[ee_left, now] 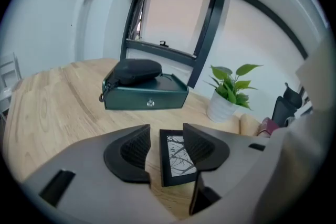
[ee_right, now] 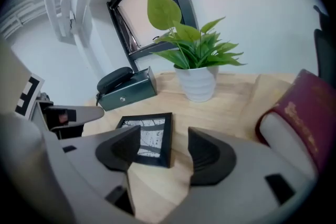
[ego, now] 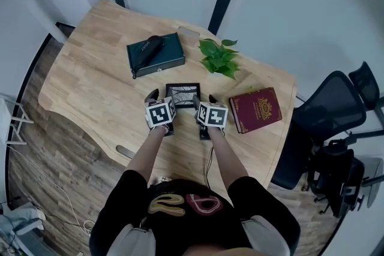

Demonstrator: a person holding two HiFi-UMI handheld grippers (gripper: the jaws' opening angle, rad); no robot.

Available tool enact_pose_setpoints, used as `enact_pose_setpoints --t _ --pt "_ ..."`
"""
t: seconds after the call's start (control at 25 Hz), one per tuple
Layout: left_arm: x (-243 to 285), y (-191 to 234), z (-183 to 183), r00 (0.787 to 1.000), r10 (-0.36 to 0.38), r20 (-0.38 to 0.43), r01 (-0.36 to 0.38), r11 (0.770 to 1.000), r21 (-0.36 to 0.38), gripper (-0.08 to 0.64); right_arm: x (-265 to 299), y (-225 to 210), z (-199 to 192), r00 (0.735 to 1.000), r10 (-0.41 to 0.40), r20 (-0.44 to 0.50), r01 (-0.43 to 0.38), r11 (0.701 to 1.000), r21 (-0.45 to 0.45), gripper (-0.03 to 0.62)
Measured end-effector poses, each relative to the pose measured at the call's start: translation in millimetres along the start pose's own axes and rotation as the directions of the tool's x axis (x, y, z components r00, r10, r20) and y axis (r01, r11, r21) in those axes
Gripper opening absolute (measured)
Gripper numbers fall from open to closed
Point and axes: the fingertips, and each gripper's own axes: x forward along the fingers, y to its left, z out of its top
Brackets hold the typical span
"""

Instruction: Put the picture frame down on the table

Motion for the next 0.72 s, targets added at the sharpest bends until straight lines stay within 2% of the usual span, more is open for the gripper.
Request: enact_pose_setpoints --t 0.08,0.24,0.36,0.44,0.72 --pt "-15.6 -0.9 12.1 0.998 -0.022 0.052 0.021 1.000 0.023 0.201 -13.0 6.6 -0.9 1.000 0.004 0.022 -0.003 1.000 -0.006 0.270" --pt "-44.3 -7.1 18.8 0.990 -0.106 0.090 0.102 0.994 0.051 0.201 -44.0 14.4 1.5 0.997 -0.002 0.081 0.003 1.000 -0.019 0.270" --pt "-65.5 -21.2 14.0 0.972 -0.217 0.091 0.213 0.976 0.044 0.175 -65.8 12.0 0.8 0.992 -0.027 0.120 0.026 1.000 0.010 0.270" --pt "-80.8 -28.2 10.8 0.959 -0.265 0.106 0.262 0.964 0.036 0.173 -79.8 17.0 -2.5 0.990 -0.029 0.137 0.028 1.000 0.007 0.270" --pt "-144.8 -27.0 2.3 0.935 -0.302 0.185 0.283 0.951 0.125 0.170 -131.4 54.6 -14.9 0.973 -0.010 0.230 0.017 0.999 -0.030 0.270"
